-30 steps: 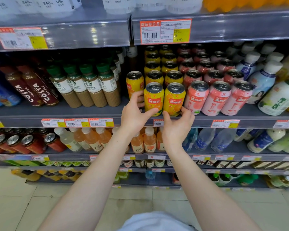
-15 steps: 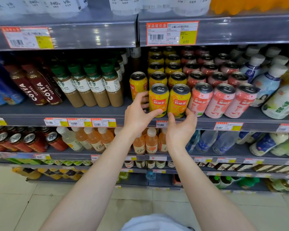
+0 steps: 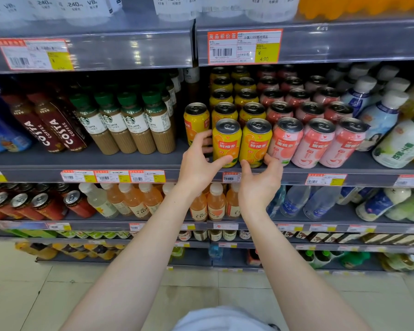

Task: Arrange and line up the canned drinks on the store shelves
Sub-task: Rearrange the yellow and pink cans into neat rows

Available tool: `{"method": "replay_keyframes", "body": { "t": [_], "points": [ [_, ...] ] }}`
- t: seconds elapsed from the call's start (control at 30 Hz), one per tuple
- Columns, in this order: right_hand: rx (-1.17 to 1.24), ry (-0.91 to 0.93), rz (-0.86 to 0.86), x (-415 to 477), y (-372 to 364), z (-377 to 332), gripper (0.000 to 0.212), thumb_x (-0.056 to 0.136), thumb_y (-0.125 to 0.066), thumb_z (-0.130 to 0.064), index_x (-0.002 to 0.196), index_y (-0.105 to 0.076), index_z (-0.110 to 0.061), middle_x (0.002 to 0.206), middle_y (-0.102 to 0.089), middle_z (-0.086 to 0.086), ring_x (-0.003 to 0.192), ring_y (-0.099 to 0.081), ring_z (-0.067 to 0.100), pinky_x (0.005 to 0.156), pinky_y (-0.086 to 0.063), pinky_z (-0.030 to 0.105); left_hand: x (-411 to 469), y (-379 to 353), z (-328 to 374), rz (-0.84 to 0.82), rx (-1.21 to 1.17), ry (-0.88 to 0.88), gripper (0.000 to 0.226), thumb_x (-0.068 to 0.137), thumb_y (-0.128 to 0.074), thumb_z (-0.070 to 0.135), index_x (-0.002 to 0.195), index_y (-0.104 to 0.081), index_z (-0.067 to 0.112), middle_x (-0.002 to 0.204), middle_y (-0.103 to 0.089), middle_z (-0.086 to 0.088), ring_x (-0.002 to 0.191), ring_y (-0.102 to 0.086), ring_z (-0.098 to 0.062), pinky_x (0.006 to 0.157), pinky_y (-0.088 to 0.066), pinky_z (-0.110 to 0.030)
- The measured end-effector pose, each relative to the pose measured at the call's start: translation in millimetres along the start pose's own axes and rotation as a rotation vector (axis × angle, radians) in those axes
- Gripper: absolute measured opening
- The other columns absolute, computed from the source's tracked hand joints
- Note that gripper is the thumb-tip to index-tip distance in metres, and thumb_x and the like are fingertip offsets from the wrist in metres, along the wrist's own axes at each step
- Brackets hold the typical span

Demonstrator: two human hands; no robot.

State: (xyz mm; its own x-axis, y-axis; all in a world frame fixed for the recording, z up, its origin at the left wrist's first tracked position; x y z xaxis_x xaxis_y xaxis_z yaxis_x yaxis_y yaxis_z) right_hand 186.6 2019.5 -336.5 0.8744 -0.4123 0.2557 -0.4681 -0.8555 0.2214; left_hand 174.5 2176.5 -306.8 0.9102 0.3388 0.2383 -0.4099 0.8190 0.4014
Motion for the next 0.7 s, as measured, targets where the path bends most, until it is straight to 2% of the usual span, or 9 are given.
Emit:
{"method": "replay_keyframes", "body": {
  "t": [0.1,0.2,0.27,0.33,0.4,0.47,0.53,0.6,0.7],
  "points": [
    [-0.019,-0.013,-0.017,1,0,-1,0.044,0.087,-0.079,-0.025,0.123,-0.058,-0.011,0.119,-0.057,0.001,0.109,-0.057,0.015,0.080,-0.032,0.013,0,-1,0,-0.006,-0.004,-0.008,0.080,0.078,-0.088,0.040,0.145,-0.046,0.029,0.133,-0.062,0.013,0.116,-0.060,-0.001,0.091,-0.053,-0.026],
    [-0.042,-0.028,-0.028,2,4,-2,0.045,0.086,-0.079,-0.026,0.123,-0.058,-0.011,0.119,-0.057,0.001,0.102,-0.052,0.008,0.079,-0.036,0.017,-2,0,2,-0.045,0.007,-0.010,0.081,0.079,-0.087,0.041,0.146,-0.043,0.028,0.137,-0.059,0.012,0.119,-0.058,-0.002,0.089,-0.046,-0.015],
    [-0.043,-0.012,-0.015,1,10,-4,0.046,0.086,-0.079,-0.025,0.122,-0.056,-0.010,0.117,-0.054,0.000,0.096,-0.043,0.001,0.079,-0.031,0.013,-3,5,4,-0.045,0.010,-0.023,0.076,0.083,-0.084,0.043,0.146,-0.043,0.028,0.138,-0.058,0.011,0.120,-0.058,-0.002,0.090,-0.044,-0.010],
    [-0.048,0.013,-0.006,-1,15,-7,0.046,0.086,-0.078,-0.025,0.122,-0.055,-0.009,0.116,-0.050,0.000,0.095,-0.039,-0.001,0.078,-0.027,0.009,-1,17,4,0.062,-0.005,-0.032,0.059,0.092,-0.075,0.036,0.143,-0.048,0.022,0.132,-0.060,0.007,0.117,-0.059,-0.003,0.093,-0.048,-0.015],
    [-0.056,0.052,-0.021,-2,16,-11,0.044,0.087,-0.077,-0.027,0.121,-0.055,-0.010,0.115,-0.049,-0.002,0.091,-0.043,-0.001,0.075,-0.029,0.007,6,31,0,0.221,0.002,-0.002,0.047,0.095,-0.068,0.025,0.138,-0.051,0.016,0.128,-0.060,0.003,0.113,-0.060,-0.008,0.097,-0.052,-0.028],
    [-0.056,0.089,-0.049,-5,13,-16,0.042,0.087,-0.077,-0.029,0.118,-0.055,-0.012,0.113,-0.050,-0.003,0.080,-0.050,-0.001,0.071,-0.032,0.005,14,38,-5,0.293,0.063,0.056,0.050,0.093,-0.067,0.020,0.139,-0.049,0.012,0.133,-0.056,-0.002,0.118,-0.058,-0.015,0.103,-0.051,-0.039],
    [-0.053,0.113,-0.084,-8,9,-19,0.038,0.087,-0.076,-0.030,0.114,-0.056,-0.012,0.109,-0.050,-0.003,0.072,-0.056,0.007,0.070,-0.033,0.005,20,37,-7,0.269,0.111,0.093,0.060,0.093,-0.069,0.019,0.145,-0.043,0.009,0.142,-0.051,-0.008,0.128,-0.054,-0.021,0.107,-0.048,-0.040],
    [-0.061,0.144,-0.111,-12,6,-20,0.034,0.087,-0.076,-0.028,0.111,-0.057,-0.012,0.105,-0.052,-0.001,0.070,-0.055,0.005,0.072,-0.032,0.001,22,33,-7,0.237,0.118,0.096,0.065,0.093,-0.070,0.018,0.149,-0.039,0.007,0.146,-0.050,-0.010,0.132,-0.052,-0.023,0.104,-0.046,-0.031],
    [-0.070,0.166,-0.118,-15,7,-18,0.032,0.087,-0.076,-0.024,0.109,-0.059,-0.009,0.101,-0.057,0.005,0.081,-0.051,-0.014,0.075,-0.028,-0.003,26,28,-4,0.192,0.100,0.124,0.075,0.090,-0.072,0.017,0.153,-0.033,0.008,0.144,-0.055,-0.008,0.131,-0.054,-0.021,0.096,-0.041,-0.021]
  ]
}}
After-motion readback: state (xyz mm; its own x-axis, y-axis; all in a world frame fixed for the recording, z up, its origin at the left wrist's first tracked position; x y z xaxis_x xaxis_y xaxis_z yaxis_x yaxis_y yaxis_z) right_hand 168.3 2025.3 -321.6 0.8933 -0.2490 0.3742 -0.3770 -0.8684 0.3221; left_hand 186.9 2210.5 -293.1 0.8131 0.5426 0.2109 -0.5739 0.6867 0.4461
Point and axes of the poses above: each hand's wrist, its own x-axis towards the middle knuckle, its own y-axis out of the back of the hand, z = x × y, the point moved 3 cm from there along x, towards the middle knuckle
